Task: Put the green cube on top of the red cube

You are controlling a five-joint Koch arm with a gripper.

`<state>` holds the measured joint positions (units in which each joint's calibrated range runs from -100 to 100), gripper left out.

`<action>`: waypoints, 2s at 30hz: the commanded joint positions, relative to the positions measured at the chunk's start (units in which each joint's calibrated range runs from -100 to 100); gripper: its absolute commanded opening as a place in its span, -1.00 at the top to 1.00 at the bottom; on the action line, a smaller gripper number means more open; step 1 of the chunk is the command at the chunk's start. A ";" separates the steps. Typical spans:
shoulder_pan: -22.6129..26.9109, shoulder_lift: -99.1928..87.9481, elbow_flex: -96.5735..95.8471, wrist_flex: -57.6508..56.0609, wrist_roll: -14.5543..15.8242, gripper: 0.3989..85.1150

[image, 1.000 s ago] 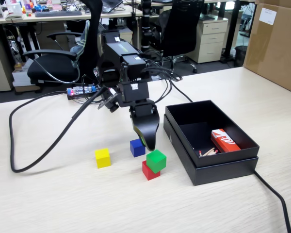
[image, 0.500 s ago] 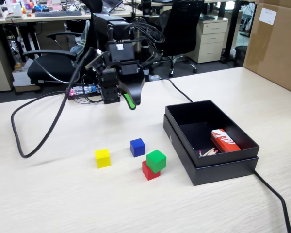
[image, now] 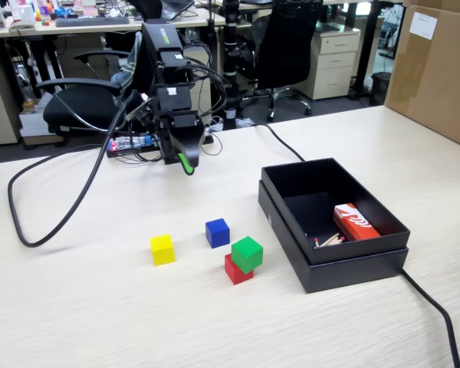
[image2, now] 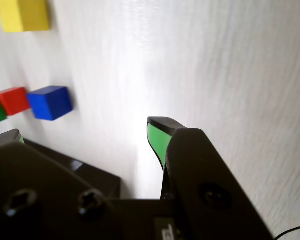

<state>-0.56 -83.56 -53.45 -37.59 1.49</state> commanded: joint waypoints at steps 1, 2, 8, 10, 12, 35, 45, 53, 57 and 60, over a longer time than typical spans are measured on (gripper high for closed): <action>-0.10 -6.69 -4.31 7.05 0.05 -0.16; -0.10 -7.95 -6.48 7.92 0.05 -0.16; -0.34 -14.83 -18.72 13.27 -0.20 -0.16; -0.34 -15.18 -22.62 16.81 -0.68 -0.16; -0.39 -15.29 -26.25 20.70 -1.03 -0.15; -1.07 -15.52 -40.30 30.46 -3.96 -0.14; -1.07 -15.52 -40.30 30.46 -3.96 -0.14; -1.07 -15.52 -40.30 30.46 -3.91 -0.14; -1.07 -15.52 -40.30 30.46 -3.91 -0.14; -1.07 -15.52 -40.30 30.46 -3.96 -0.14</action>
<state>-1.64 -99.22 -91.88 -5.61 -2.03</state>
